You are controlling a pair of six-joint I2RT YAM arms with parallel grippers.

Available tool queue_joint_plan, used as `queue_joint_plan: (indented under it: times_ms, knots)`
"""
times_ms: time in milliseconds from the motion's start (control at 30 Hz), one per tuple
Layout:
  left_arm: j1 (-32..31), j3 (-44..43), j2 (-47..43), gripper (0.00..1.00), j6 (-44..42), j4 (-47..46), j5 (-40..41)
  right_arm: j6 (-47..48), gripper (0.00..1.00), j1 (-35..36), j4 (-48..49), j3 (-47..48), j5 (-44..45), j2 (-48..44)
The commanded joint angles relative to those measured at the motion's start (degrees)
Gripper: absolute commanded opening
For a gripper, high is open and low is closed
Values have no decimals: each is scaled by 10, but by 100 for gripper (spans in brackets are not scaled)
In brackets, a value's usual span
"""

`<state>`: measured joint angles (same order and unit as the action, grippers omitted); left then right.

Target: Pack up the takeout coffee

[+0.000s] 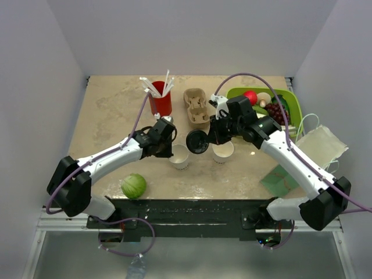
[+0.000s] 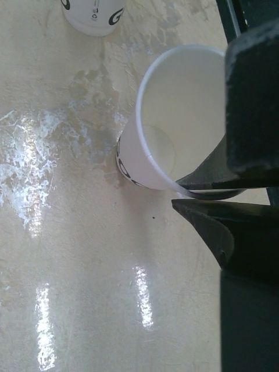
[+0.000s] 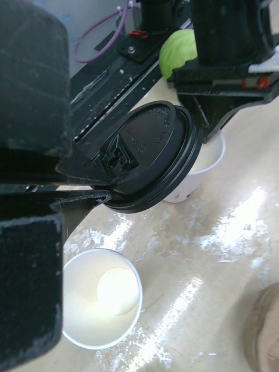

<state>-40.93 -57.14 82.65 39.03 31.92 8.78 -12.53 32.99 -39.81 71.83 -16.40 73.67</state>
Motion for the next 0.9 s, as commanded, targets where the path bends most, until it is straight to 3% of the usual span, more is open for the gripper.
queue_joint_plan:
  times_ms: [0, 133, 267, 333, 467, 600, 867]
  knots:
    - [-5, -42, -5, 29, -21, 9, 2, 31, 0, 1, -42, 41, -9, 13]
    - [-5, -55, -37, 55, -17, 11, 4, 38, 0, 1, -52, 50, -49, 44]
    - [-1, -86, -85, 75, -8, 64, 83, 28, 0, 1, -83, 94, -63, 95]
    - [22, -86, -104, 82, -8, 73, 87, 11, 0, 1, -83, 105, -75, 110]
    - [135, -43, -168, 98, -21, 35, 12, 1, 0, 28, -119, 164, -66, 163]
    - [149, -13, -206, 100, -46, -44, -55, -28, 0, 42, -162, 214, -58, 213]
    - [151, 0, -188, 100, -72, -76, -182, -37, 0, 62, -240, 276, -54, 294]
